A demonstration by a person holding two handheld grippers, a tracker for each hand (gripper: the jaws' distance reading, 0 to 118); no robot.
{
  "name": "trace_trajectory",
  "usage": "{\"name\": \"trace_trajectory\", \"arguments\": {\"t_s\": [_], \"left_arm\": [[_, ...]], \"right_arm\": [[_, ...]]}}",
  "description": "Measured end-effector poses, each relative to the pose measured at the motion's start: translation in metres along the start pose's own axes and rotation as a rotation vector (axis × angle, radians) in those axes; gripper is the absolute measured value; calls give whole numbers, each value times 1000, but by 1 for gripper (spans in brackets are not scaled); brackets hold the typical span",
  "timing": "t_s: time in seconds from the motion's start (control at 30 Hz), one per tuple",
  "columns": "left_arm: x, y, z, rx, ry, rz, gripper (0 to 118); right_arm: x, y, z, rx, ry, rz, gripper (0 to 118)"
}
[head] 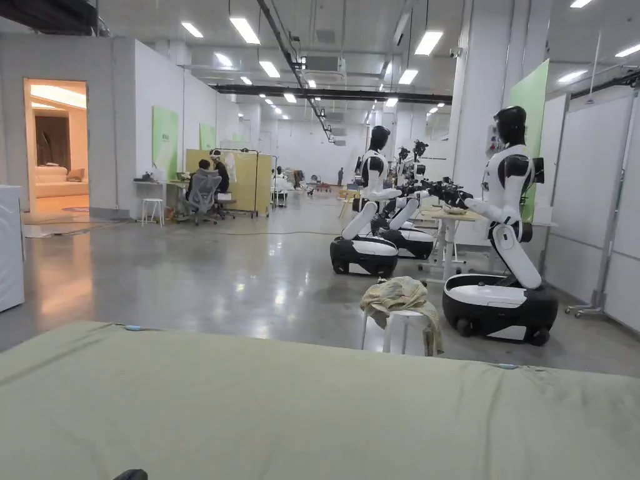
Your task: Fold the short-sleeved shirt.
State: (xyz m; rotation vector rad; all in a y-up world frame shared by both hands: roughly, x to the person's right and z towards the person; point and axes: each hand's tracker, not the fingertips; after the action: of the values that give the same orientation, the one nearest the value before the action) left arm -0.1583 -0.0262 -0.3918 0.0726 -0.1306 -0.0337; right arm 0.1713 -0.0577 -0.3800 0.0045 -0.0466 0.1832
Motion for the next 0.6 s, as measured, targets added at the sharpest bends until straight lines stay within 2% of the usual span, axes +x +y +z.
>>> {"name": "trace_trajectory", "arguments": {"t_s": [0.1,0.23,0.47,0.6], "left_arm": [[2,-1,0,6,-18,5,3],[7,-7,5,35,-8,-1,3],[6,-7,1,-2,-23,18,3],[5,-9,-7,-35,-40,16,3]], "right_arm": [[0,0,1,-1,-8,-15,0],[8,2,1,-4,8,-92,0],[17,2,3,2,-9,-117,0],[18,4,-1,-9,-16,-94,0]]}}
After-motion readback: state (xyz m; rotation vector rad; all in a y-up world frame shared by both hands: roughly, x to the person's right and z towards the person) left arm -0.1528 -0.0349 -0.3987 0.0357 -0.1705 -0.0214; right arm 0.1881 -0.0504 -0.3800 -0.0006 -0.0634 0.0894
